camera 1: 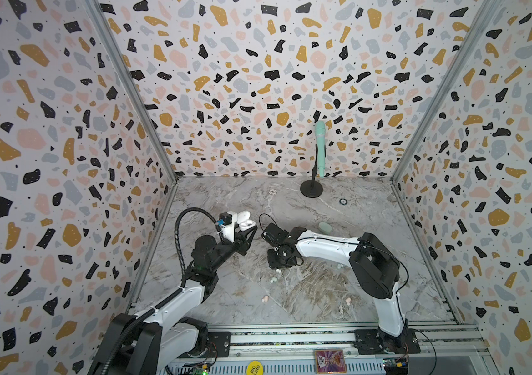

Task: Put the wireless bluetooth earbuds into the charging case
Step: 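Lower the right gripper and close it on the white earbud, then lift the earbud toward the case while the left gripper raises the case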

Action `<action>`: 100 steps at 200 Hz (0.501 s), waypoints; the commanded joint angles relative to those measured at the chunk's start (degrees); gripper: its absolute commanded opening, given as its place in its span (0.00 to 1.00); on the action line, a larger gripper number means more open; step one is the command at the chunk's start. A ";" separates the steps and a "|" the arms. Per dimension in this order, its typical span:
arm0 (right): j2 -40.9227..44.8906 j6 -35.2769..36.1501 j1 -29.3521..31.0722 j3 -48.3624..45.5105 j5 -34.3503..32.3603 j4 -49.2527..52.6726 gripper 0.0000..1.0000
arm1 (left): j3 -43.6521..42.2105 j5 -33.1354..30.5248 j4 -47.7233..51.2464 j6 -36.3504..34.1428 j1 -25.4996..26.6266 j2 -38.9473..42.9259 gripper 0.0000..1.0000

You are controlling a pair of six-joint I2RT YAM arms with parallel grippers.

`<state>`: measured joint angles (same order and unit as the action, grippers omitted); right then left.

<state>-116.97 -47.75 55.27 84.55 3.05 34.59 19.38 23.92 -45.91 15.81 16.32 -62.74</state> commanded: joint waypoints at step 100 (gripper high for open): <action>-2.10 0.55 1.13 2.44 -1.02 6.06 0.22 | -0.04 0.19 -3.71 -0.01 0.26 0.07 0.23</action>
<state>-118.24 -47.55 56.07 85.73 3.01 37.65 19.35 23.90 -46.30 15.84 16.32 -62.76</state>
